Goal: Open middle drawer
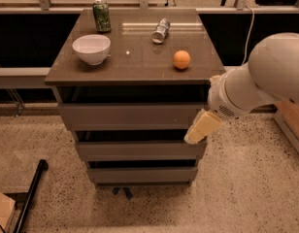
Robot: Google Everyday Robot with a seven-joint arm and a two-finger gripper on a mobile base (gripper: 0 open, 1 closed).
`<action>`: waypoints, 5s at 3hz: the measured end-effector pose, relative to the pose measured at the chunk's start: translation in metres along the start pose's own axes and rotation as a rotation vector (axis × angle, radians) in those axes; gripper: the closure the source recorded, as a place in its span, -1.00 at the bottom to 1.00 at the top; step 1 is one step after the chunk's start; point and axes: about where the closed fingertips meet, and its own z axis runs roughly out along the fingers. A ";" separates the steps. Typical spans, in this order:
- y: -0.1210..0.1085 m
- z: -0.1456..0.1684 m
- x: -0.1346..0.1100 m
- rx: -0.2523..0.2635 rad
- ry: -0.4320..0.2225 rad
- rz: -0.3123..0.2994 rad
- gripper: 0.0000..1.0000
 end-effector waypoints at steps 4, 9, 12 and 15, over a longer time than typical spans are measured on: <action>0.052 0.122 0.003 -0.071 -0.159 0.099 -1.00; 0.086 0.276 0.023 -0.122 -0.180 0.242 -1.00; 0.027 0.388 0.079 -0.200 -0.220 0.392 -1.00; 0.029 0.432 0.078 -0.214 -0.227 0.477 -1.00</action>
Offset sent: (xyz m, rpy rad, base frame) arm 0.0202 0.0661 -0.1208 0.2344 -0.0278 0.0257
